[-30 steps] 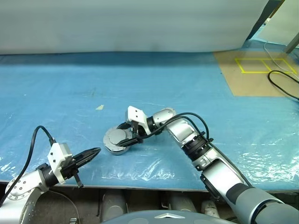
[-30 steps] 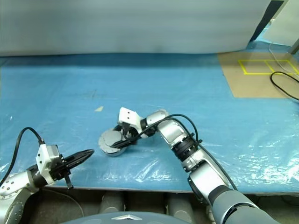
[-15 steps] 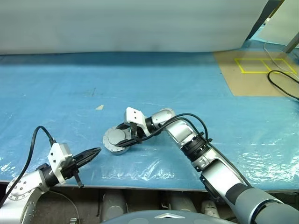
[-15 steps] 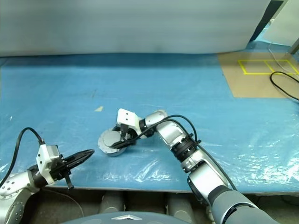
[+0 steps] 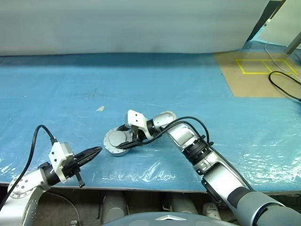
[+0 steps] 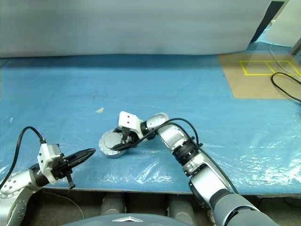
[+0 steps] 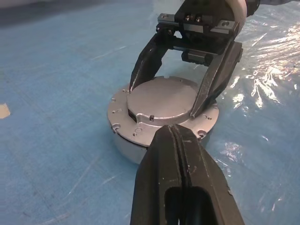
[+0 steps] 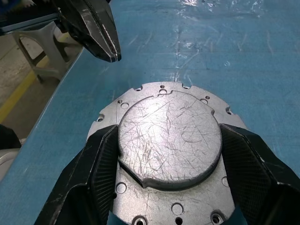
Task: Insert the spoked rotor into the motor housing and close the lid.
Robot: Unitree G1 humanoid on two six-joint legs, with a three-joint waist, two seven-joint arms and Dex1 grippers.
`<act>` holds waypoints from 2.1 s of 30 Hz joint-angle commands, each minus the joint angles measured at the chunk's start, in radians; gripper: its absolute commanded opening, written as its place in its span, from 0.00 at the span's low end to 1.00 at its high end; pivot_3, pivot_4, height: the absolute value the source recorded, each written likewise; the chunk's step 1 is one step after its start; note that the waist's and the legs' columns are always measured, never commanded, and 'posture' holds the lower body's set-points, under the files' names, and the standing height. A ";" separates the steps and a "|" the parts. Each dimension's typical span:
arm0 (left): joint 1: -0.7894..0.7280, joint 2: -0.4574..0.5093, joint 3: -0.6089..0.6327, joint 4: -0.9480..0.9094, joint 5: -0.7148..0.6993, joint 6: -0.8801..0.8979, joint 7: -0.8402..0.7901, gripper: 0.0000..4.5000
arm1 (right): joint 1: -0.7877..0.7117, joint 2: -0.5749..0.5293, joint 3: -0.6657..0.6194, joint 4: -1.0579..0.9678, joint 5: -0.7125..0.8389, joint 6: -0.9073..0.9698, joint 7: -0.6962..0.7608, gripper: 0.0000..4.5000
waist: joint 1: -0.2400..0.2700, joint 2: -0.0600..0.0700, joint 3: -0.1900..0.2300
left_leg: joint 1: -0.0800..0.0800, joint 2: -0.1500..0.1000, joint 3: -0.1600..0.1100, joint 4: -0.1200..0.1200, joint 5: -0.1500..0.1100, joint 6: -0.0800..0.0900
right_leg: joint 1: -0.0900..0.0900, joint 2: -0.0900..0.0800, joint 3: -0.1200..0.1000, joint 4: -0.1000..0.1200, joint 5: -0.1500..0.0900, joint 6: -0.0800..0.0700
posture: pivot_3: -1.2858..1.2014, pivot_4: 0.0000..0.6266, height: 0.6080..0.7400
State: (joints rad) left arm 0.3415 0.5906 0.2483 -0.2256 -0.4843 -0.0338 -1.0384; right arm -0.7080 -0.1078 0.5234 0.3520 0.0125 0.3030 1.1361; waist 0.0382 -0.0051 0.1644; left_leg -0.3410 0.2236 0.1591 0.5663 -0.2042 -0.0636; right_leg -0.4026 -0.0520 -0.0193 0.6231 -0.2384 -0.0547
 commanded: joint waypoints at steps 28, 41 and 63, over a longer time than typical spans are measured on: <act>0.039 0.001 -0.004 -0.095 -0.011 0.026 0.035 0.00 | 0.044 -0.005 0.043 0.062 -0.038 0.044 -0.014 0.66 | 0.000 0.000 -0.003 | 0.001 0.000 0.001 -0.001 0.000 0.001 | 0.001 0.000 0.001 0.000 0.000 0.000 | 0.52 0.24 1.00; 0.022 -0.002 -0.017 -0.080 -0.006 0.022 0.035 0.00 | 0.016 -0.019 0.007 -0.004 0.014 0.042 0.045 0.66 | 0.002 0.000 -0.003 | 0.003 0.000 0.003 -0.002 0.000 0.000 | 0.001 0.000 0.002 -0.002 0.000 0.000 | 0.52 0.24 1.00; 0.066 0.017 0.025 -0.059 -0.011 0.005 -0.002 0.00 | 0.023 0.013 0.014 -0.002 0.010 0.053 0.010 0.66 | 0.001 0.000 -0.003 | -0.002 0.000 0.003 -0.002 0.000 0.000 | -0.003 0.000 0.002 -0.002 0.000 0.000 | 0.52 0.24 1.00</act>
State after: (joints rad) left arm 0.4026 0.5963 0.2392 -0.2738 -0.4849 -0.0060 -1.0355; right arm -0.7007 -0.1034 0.5105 0.3325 0.0299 0.3484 1.1418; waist 0.0393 -0.0048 0.1613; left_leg -0.3427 0.2235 0.1625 0.5639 -0.2043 -0.0635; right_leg -0.4057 -0.0519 -0.0174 0.6208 -0.2387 -0.0545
